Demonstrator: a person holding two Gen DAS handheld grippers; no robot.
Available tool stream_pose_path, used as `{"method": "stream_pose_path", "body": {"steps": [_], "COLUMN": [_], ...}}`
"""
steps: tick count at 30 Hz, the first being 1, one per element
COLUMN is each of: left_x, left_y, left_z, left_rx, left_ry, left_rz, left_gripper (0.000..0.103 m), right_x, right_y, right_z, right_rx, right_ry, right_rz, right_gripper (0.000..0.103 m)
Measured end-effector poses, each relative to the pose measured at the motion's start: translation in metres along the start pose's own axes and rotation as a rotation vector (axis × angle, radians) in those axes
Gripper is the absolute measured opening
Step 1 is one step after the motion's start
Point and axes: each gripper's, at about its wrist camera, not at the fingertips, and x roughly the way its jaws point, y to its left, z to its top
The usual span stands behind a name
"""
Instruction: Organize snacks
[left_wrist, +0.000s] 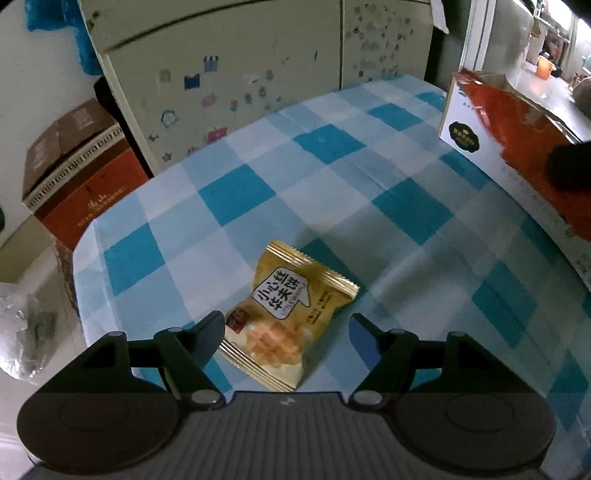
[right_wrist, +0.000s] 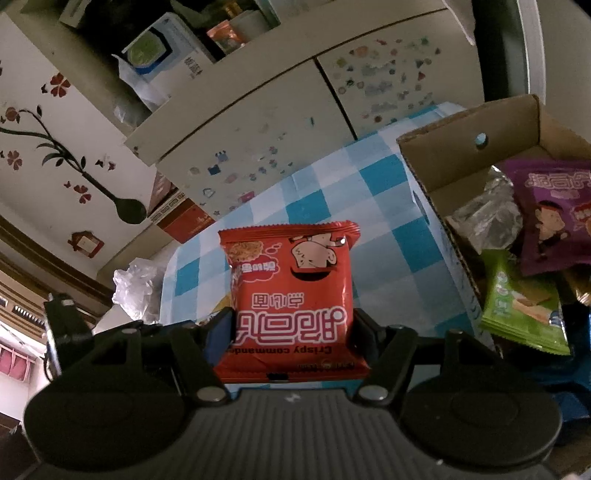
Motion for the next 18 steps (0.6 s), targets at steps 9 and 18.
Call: {"method": "stream_pose_path", "body": {"steps": [9,18], "left_x": [0.015,0.008], "left_y": [0.000,-0.010], "left_z": [0.008,0.008], "left_rx": [0.025,0.000], "left_ry": [-0.022,-0.022], "left_rz": [-0.055,-0.065], "left_gripper": [0.083,0.052], "right_x": [0.008,0.012], "right_y": [0.001,0.007], "right_z": [0.003,0.004], "right_rx": [0.009,-0.006], "right_ry": [0.013,0.016], "right_rz": [0.006,0.015], "right_gripper": [0.068,0.068]}}
